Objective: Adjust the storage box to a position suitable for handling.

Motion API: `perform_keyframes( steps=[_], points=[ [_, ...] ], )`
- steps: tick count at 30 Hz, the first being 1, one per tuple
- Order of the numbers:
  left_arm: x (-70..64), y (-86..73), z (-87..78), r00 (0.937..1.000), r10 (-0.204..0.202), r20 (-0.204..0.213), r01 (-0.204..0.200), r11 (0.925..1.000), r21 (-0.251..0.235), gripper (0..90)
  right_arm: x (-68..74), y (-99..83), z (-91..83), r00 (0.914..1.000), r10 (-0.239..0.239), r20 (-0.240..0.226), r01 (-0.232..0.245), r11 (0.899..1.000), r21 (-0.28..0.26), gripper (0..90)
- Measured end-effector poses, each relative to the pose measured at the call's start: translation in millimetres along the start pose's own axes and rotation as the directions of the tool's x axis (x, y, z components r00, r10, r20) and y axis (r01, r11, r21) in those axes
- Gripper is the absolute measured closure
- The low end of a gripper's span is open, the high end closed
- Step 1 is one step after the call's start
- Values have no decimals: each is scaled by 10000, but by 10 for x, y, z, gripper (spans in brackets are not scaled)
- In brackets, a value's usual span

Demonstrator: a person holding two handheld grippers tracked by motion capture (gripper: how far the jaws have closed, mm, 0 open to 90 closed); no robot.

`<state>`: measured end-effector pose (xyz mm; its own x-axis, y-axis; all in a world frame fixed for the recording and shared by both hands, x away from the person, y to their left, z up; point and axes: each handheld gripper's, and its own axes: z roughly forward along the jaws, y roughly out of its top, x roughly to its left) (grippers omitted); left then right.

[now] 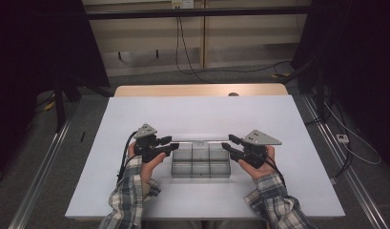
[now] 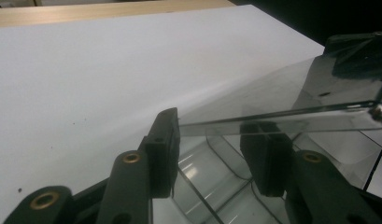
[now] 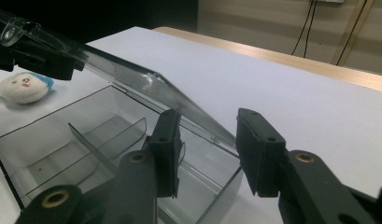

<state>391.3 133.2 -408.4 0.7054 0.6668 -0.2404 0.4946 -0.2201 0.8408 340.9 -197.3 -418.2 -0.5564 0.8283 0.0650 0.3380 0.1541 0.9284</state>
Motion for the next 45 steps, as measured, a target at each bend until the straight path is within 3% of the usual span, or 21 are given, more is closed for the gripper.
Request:
perform_keyframes(
  steps=[23,45],
  points=[
    [56,81,106,9996,21,-296,-21,10000,-6,591,-58,22,122,9986,484,197,-481,9988,-128,605],
    [75,138,176,9990,-38,-450,37,10000,-36,588,-70,43,213,9981,532,313,-523,9982,-277,600]
  ],
)
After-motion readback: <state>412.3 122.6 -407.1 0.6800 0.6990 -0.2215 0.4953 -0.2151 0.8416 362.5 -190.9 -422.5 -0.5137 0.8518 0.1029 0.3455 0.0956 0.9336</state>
